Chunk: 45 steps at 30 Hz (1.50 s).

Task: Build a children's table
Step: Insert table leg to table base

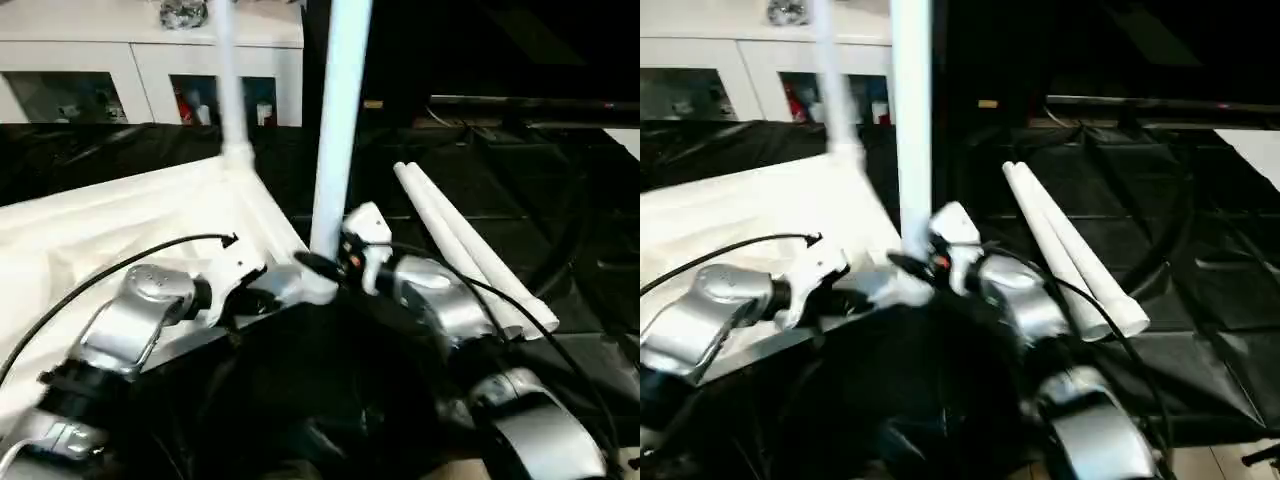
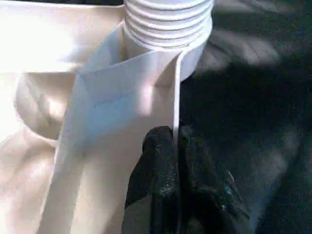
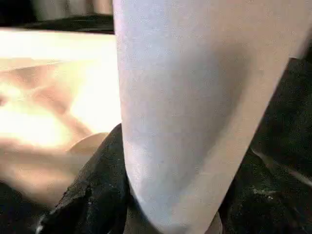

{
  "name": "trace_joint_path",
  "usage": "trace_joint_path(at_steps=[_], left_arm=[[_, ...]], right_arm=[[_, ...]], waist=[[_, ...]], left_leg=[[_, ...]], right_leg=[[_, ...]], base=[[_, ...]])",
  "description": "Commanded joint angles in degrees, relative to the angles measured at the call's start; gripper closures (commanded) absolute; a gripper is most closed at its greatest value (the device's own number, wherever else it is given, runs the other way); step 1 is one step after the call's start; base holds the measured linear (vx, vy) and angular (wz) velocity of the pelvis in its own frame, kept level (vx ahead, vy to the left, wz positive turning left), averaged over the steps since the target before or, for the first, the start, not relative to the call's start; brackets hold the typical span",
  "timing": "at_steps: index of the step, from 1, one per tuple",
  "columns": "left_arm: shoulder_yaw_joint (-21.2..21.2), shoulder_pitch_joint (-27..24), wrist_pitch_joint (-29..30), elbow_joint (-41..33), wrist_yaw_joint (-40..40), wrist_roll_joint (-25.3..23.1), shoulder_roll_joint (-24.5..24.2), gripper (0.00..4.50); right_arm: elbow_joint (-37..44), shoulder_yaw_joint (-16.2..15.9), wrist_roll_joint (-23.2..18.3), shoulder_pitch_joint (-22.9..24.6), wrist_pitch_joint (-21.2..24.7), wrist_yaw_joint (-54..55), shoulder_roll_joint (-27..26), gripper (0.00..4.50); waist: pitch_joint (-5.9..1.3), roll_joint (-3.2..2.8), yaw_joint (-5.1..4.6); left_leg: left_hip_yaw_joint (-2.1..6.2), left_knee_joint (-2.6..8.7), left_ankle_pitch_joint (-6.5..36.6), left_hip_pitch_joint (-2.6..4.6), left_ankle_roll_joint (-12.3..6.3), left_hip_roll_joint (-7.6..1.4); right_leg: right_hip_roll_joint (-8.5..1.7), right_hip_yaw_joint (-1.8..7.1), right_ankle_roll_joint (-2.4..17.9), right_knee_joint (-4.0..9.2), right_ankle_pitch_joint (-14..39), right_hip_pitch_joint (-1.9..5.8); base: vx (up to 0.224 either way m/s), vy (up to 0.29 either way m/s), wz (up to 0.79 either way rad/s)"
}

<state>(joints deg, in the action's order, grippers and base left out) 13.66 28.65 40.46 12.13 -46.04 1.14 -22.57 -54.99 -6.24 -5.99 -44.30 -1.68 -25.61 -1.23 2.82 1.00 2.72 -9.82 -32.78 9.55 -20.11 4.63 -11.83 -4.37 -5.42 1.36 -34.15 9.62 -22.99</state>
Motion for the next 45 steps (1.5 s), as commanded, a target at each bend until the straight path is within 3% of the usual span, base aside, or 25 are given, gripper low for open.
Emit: trace_joint_path(at_steps=[1, 4, 8, 11, 12, 14, 28, 30, 34, 37, 38, 40, 45], left_arm=[[-2.2, 2.6, 1.3, -3.4, 1.5, 1.8, 1.5, 4.5], [-1.5, 4.1, 0.5, -0.6, 6.4, 0.4, 5.3, 4.5], [-1.2, 4.9, 0.2, 1.0, 8.1, -0.6, 6.7, 4.5], [-1.5, 5.3, 0.8, 1.5, 9.2, -0.7, 7.3, 4.5], [-1.5, 5.5, 1.1, 1.6, 9.6, -0.6, 7.4, 4.5], [-1.5, 5.7, 0.8, 2.1, 9.8, -0.5, 7.3, 4.5], [-0.9, 5.4, -1.7, 2.3, 8.3, -0.2, 6.2, 4.5], [-0.8, 5.4, -2.4, 2.4, 7.9, -0.1, 6.2, 4.5], [-0.5, 5.5, -3.2, 2.5, 7.4, -0.1, 6.0, 4.5], [0.8, 5.3, -5.3, 2.1, 5.4, -0.4, 5.0, 4.5], [1.1, 5.2, -5.8, 1.9, 4.8, -0.5, 4.7, 4.5], [1.2, 5.0, -6.0, 1.8, 4.4, -0.5, 4.4, 4.5], [1.7, 4.7, -8.0, 1.8, 2.8, -0.4, 3.6, 4.5]], right_arm=[[-7.0, 1.4, 1.4, 2.0, 4.1, 6.1, 0.6, 2.59], [-8.8, 2.0, 1.0, 0.8, 4.5, 8.6, -2.0, 2.59], [-10.4, 1.8, 1.7, 0.5, 3.5, 9.9, -2.9, 2.59], [-11.6, 2.0, 2.1, 0.1, 2.9, 10.5, -3.2, 2.59], [-12.0, 2.1, 2.2, -0.1, 2.7, 10.6, -3.3, 2.59], [-12.3, 2.3, 2.4, -0.2, 2.5, 10.7, -3.3, 2.59], [-13.3, 1.7, 4.2, -1.2, 0.8, 7.6, -3.8, 2.59], [-13.0, 2.3, 3.4, -1.3, 0.9, 6.0, -3.8, 2.03], [-12.9, 3.1, 2.9, -1.5, 0.8, 5.1, -3.7, 1.72], [-12.8, 3.6, 2.7, -1.9, 0.4, 4.1, -3.2, 1.44], [-12.7, 3.6, 2.6, -2.0, 0.2, 3.5, -3.0, 1.32], [-12.1, 3.6, 2.6, -2.1, -0.3, 2.2, -2.5, 1.13], [-9.4, 3.2, 2.5, -2.0, -1.5, -2.6, -0.7, 0.68]], waist=[[-3.03, -1.31, 0.17], [-3.28, -1.06, 0.34], [-3.29, -1.17, 0.74], [-3.21, -1.17, 0.78], [-3.15, -1.46, 0.73], [-3.02, -1.28, 0.65], [-2.99, -1.06, 0.57], [-3.01, -1.07, 0.58], [-3.13, -1.0, 0.63], [-3.01, -1.15, 0.6], [-3.06, -1.45, 0.7], [-3.06, -1.28, 0.65], [-3.56, -1.62, 1.09]], left_leg=[[0.87, 4.05, 22.4, 0.64, 2.39, -1.16], [0.59, 3.93, 21.4, 0.69, 1.71, -1.1], [0.46, 3.98, 20.0, 0.4, 1.12, -1.07], [0.51, 3.97, 21.2, 0.61, 1.34, -1.04], [0.59, 3.98, 22.1, 0.63, 1.53, -1.06], [0.62, 3.97, 23.8, 0.9, 1.43, -0.95], [0.81, 4.19, 23.5, 0.47, 1.14, -1.07], [0.77, 4.19, 23.5, 0.54, 1.06, -1.08], [0.72, 4.2, 22.3, 0.33, 0.98, -1.12], [0.69, 4.22, 22.6, 0.33, 0.86, -1.11], [0.76, 4.21, 22.8, 0.43, 0.89, -1.11], [0.71, 4.21, 22.5, 0.31, 0.87, -1.18], [0.31, 3.91, 17.3, 0.12, 0.03, -1.44]], right_leg=[[-3.82, 2.74, 8.2, 5.07, 25.2, 2.15], [-3.59, 2.91, 8.7, 4.79, 21.1, 2.05], [-3.65, 2.94, 8.7, 4.64, 20.1, 2.24], [-3.66, 2.84, 8.2, 4.89, 22.0, 2.06], [-3.73, 2.79, 7.9, 5.03, 23.2, 2.0], [-3.65, 2.64, 6.8, 5.51, 26.0, 1.74], [-3.89, 2.66, 6.2, 5.57, 27.1, 1.76], [-3.82, 2.7, 6.3, 5.52, 26.7, 1.72], [-3.87, 2.79, 6.9, 5.31, 25.2, 1.9], [-3.81, 2.75, 7.3, 5.4, 25.2, 1.85], [-3.89, 2.75, 7.2, 5.4, 25.4, 1.83], [-3.93, 2.79, 7.6, 5.35, 24.8, 1.95], [-3.77, 3.1, 11.0, 4.22, 15.5, 2.25]], base=[[0.0, 0.0, 0.0], [0.0, 0.0, 0.0], [0.0, 0.0, 0.0], [0.0, 0.0, 0.0], [0.0, 0.0, 0.0], [0.0, 0.0, 0.0], [0.0, 0.0, 0.0], [0.0, 0.0, 0.0], [0.0, 0.0, 0.0], [0.0, 0.0, 0.0], [0.0, 0.0, 0.0], [0.0, 0.0, 0.0], [0.0, 0.0, 0.0]])
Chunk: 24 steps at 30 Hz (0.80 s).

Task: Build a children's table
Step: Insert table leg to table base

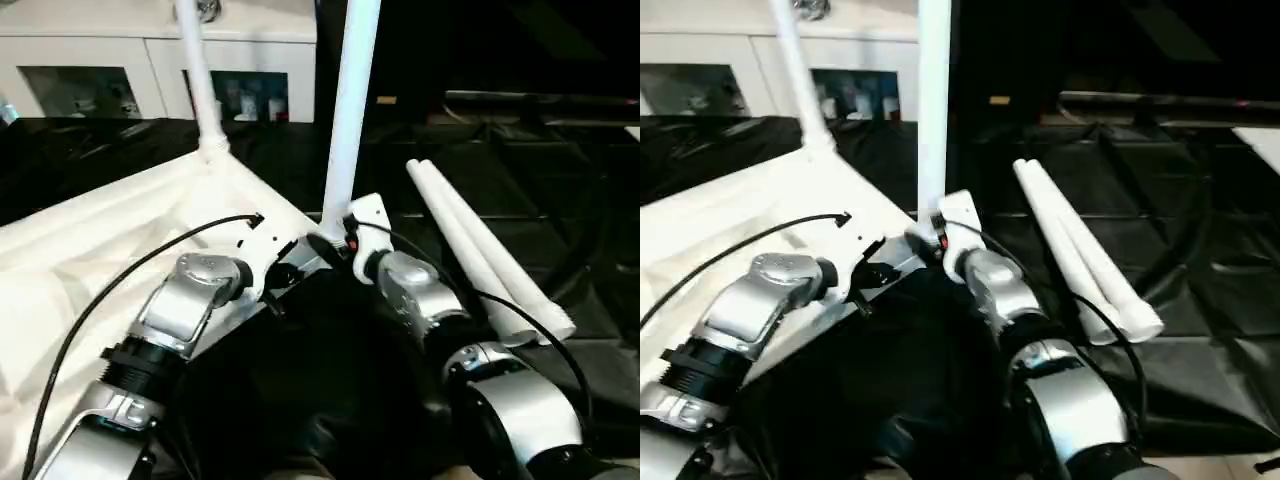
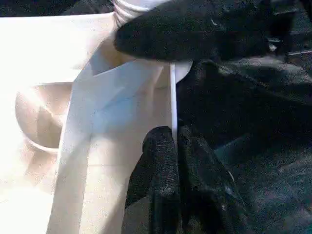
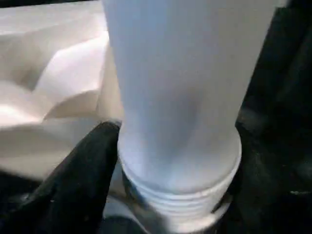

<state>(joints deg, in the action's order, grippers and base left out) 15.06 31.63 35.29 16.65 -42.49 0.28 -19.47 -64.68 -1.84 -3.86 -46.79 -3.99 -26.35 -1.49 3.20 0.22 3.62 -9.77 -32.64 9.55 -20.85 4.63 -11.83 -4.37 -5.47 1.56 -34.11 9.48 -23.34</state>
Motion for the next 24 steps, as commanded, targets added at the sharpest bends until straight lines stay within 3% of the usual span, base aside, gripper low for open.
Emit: trace_joint_path(at_steps=[1, 4, 7, 11, 13, 14, 17, 18, 19, 24], left_arm=[[0.5, 1.7, -3.4, -2.7, -1.3, 0.5, 0.2, 4.5], [0.9, 1.5, -4.3, -2.7, -2.6, 0.8, -0.4, 4.5], [1.4, 1.2, -5.7, -2.9, -4.8, 1.3, -1.1, 4.5], [2.2, 0.6, -9.2, -3.1, -8.9, 2.1, -2.3, 4.5], [2.6, 0.0, -11.2, -3.3, -12.2, 3.1, -3.0, 4.5], [2.8, -0.2, -11.3, -3.5, -13.3, 3.5, -3.3, 4.5], [3.4, -0.8, -11.9, -4.2, -16.2, 4.2, -4.2, 4.5], [3.7, -1.0, -11.9, -4.7, -17.4, 4.4, -4.6, 4.5], [3.9, -1.2, -11.8, -5.0, -17.8, 4.5, -4.8, 4.5], [4.2, -1.7, -12.1, -5.6, -19.2, 4.8, -5.5, 4.5]], right_arm=[[1.6, -1.6, 0.5, 0.8, 0.6, -3.7, 0.2, 0.68], [5.2, -2.7, 0.6, 2.0, 0.3, -8.9, 2.1, 0.68], [11.5, -4.2, -0.2, 4.5, 1.0, -16.9, 5.3, 0.68], [20.7, -6.7, -1.5, 8.9, 2.6, -26.7, 10.4, 0.68], [24.5, -7.7, -1.6, 10.8, 3.0, -30.1, 13.4, 0.68], [25.7, -7.9, -1.6, 11.5, 3.3, -31.1, 14.3, 0.68], [28.4, -8.0, -2.0, 12.8, 5.1, -32.8, 16.0, 0.68], [29.2, -7.9, -2.2, 13.4, 5.8, -33.5, 16.6, 0.68], [29.4, -7.9, -2.2, 13.6, 6.0, -33.7, 16.8, 0.68], [32.4, -8.3, -2.3, 15.8, 8.0, -34.0, 17.2, 0.68]], waist=[[-4.11, -0.88, 0.27], [-4.32, -0.92, 0.35], [-4.45, -0.88, 0.83], [-4.42, -0.64, 1.74], [-4.22, -0.65, 1.77], [-4.03, -1.15, 1.92], [-3.96, -0.85, 2.07], [-3.93, -1.29, 2.16], [-3.92, -1.08, 2.2], [-4.02, -1.11, 2.46]], left_leg=[[0.16, 3.59, 14.9, 0.64, -0.4, -1.4], [0.03, 3.22, 10.8, 0.18, -1.9, -1.37], [-0.03, 2.92, 8.1, 0.16, -3.47, -1.38], [-0.13, 2.76, 7.3, 0.14, -5.02, -1.41], [-0.08, 2.95, 9.4, 0.21, -4.18, -1.52], [-0.07, 3.0, 10.8, 0.37, -3.52, -1.49], [-0.11, 3.17, 13.4, 0.8, -2.19, -1.56], [-0.07, 3.19, 13.8, 0.85, -1.95, -1.55], [-0.1, 3.24, 14.0, 0.9, -1.75, -1.62], [0.06, 3.25, 13.2, 0.59, -1.43, -1.51]], right_leg=[[-3.75, 3.14, 11.6, 3.78, 12.4, 2.83], [-3.64, 3.08, 13.2, 2.96, 6.2, 3.38], [-3.53, 3.03, 14.0, 2.48, 1.9, 3.6], [-3.54, 3.04, 14.1, 2.45, 0.9, 3.74], [-3.72, 2.97, 13.5, 2.86, 5.0, 3.64], [-3.7, 3.04, 12.8, 3.17, 7.7, 3.51], [-3.72, 3.16, 12.0, 3.77, 12.1, 3.25], [-3.68, 3.16, 12.0, 3.75, 12.3, 3.15], [-3.64, 3.18, 11.9, 3.81, 12.3, 3.13], [-3.66, 3.08, 11.8, 3.64, 11.8, 3.42]], base=[[0.0, 0.0, 0.0], [0.0, 0.0, 0.0], [0.0, 0.0, 0.0], [0.0, 0.0, 0.0], [0.0, 0.0, 0.0], [0.0, 0.0, 0.0], [0.0, 0.0, 0.0], [0.0, 0.0, 0.0], [0.0, 0.0, 0.0], [0.0, 0.0, 0.0]])
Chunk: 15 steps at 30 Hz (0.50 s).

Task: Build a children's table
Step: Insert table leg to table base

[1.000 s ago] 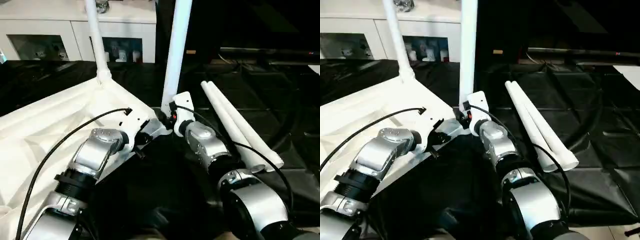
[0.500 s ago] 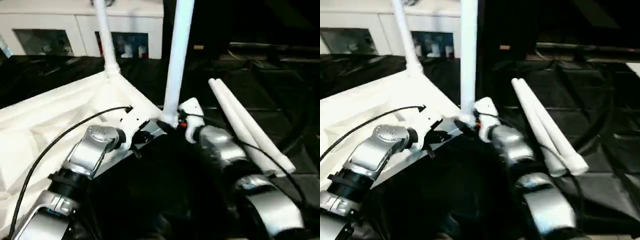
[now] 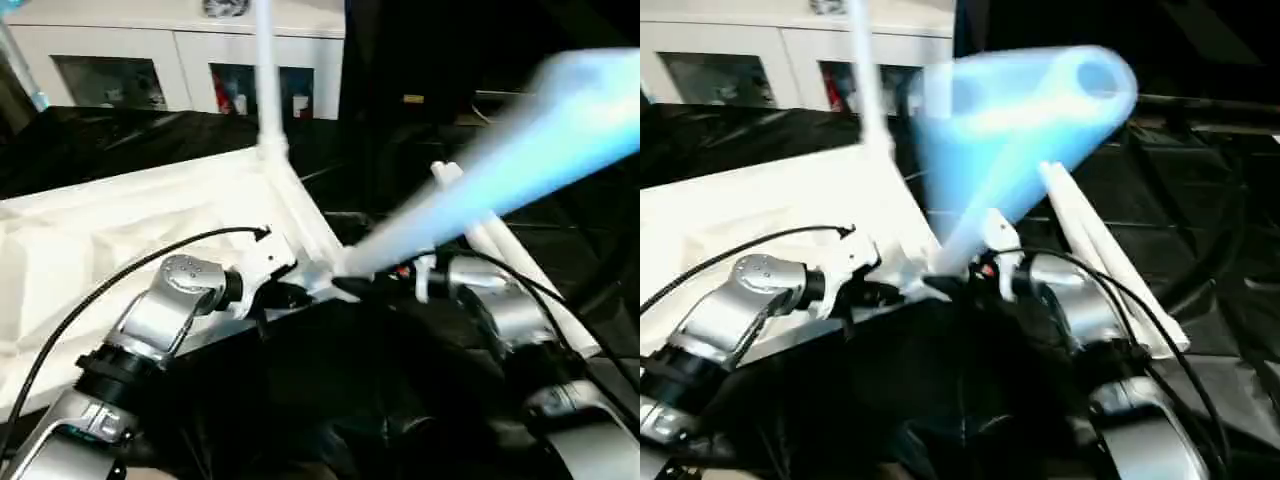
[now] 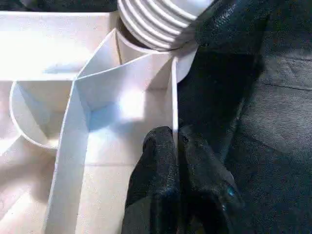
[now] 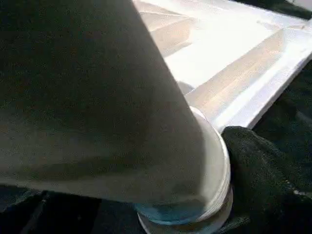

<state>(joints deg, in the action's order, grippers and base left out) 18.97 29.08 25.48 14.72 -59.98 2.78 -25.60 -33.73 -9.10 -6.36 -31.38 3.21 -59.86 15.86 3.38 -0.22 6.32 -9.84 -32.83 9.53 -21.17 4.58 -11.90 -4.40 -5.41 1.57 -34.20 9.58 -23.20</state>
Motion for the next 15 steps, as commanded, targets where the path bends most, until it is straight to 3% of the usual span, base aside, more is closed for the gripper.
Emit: trace_joint_path(at_steps=[1, 4, 5, 15], left_arm=[[0.3, 0.8, -2.6, -3.7, -2.2, 2.1, 0.5, 4.5], [0.4, 0.7, -2.6, -3.9, -2.8, 2.2, 0.3, 4.5], [0.5, 0.5, -2.7, -4.0, -3.4, 2.3, 0.1, 4.5], [0.8, -0.2, -2.8, -4.9, -5.5, 2.3, -0.9, 4.5]], right_arm=[[2.3, -1.4, 0.2, 1.0, 1.4, -0.2, -0.4, 0.68], [2.9, -1.6, 0.0, 1.5, 2.1, -0.2, -0.7, 0.68], [3.5, -1.8, -0.2, 1.9, 2.9, -0.4, -0.9, 0.95], [5.1, -1.5, -1.6, 2.7, 5.8, -2.6, 0.4, 1.57]], waist=[[-4.2, -0.69, -0.2], [-4.27, -0.72, -0.11], [-4.32, -0.73, -0.1], [-4.32, -0.83, -0.1]], left_leg=[[0.13, 3.4, 13.0, 0.89, -1.36, -1.4], [0.17, 3.36, 12.3, 0.78, -1.37, -1.38], [0.2, 3.35, 12.0, 0.81, -1.4, -1.42], [0.23, 3.31, 12.5, 0.83, -1.4, -1.48]], right_leg=[[-3.66, 3.0, 11.6, 3.8, 12.0, 3.26], [-3.64, 2.99, 11.3, 3.7, 11.5, 3.35], [-3.63, 2.97, 11.4, 3.6, 10.9, 3.32], [-3.61, 2.93, 12.0, 3.43, 10.1, 3.41]], base=[[0.0, 0.0, 0.0], [0.0, 0.0, 0.0], [0.0, 0.0, 0.0], [0.0, 0.0, 0.0]])
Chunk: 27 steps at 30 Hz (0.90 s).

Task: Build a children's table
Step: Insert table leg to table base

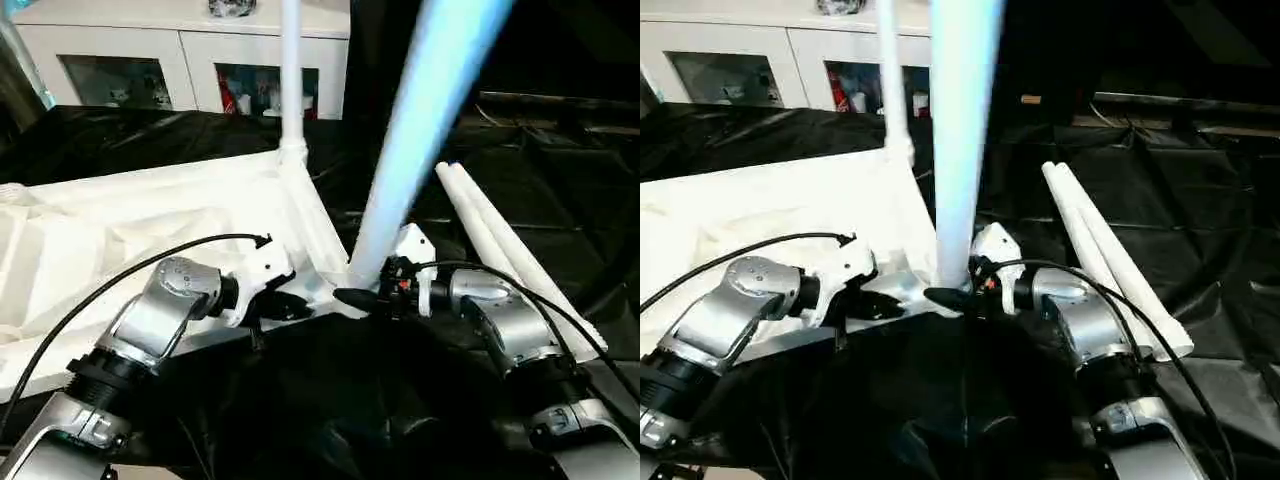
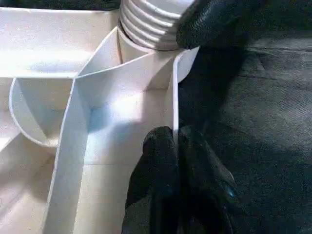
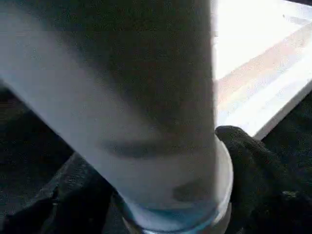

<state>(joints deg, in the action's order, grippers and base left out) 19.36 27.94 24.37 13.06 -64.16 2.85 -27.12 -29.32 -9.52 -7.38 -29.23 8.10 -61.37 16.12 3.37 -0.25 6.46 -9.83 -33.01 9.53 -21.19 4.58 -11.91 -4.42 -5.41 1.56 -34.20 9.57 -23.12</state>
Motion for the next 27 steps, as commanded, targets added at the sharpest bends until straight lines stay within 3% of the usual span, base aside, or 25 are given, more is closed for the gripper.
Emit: trace_joint_path(at_steps=[1, 7, 20, 27], left_arm=[[0.4, 0.9, -1.7, -3.3, -1.4, 2.2, 0.6, 4.5], [0.2, 0.8, -1.4, -3.4, -2.1, 2.2, 0.4, 4.5], [-0.1, 0.6, -1.5, -3.2, -3.7, 2.8, 0.1, 4.5], [-0.4, 1.0, -2.0, -2.3, -3.3, 2.4, 0.3, 4.5]], right_arm=[[0.7, -1.0, -0.9, 0.5, 1.9, -1.5, 0.2, 1.59], [-1.1, -1.5, -0.7, 0.4, 6.6, -2.4, 0.8, 1.69], [-6.4, -1.2, -2.2, 0.9, 11.9, -4.8, 1.0, 1.71], [-10.7, -2.0, -0.2, 0.9, 8.2, -2.8, 0.7, 1.71]], waist=[[-4.32, -0.78, -0.23], [-4.34, -0.55, -0.15], [-4.23, -0.85, -0.05], [-4.21, -0.86, -0.16]], left_leg=[[0.21, 3.48, 12.6, 0.86, -1.36, -1.44], [0.16, 3.39, 12.0, 0.83, -1.39, -1.41], [0.31, 3.39, 14.1, 0.89, -0.74, -1.44], [0.39, 3.45, 15.4, 1.02, -0.27, -1.48]], right_leg=[[-3.58, 2.93, 11.9, 3.45, 10.2, 3.34], [-3.63, 2.92, 11.7, 3.52, 11.0, 3.37], [-3.71, 2.8, 11.6, 3.66, 13.3, 3.27], [-3.81, 2.8, 11.1, 3.86, 15.2, 3.18]], base=[[0.0, 0.0, 0.0], [0.0, 0.0, 0.0], [0.0, 0.0, 0.0], [0.0, 0.0, 0.0]])
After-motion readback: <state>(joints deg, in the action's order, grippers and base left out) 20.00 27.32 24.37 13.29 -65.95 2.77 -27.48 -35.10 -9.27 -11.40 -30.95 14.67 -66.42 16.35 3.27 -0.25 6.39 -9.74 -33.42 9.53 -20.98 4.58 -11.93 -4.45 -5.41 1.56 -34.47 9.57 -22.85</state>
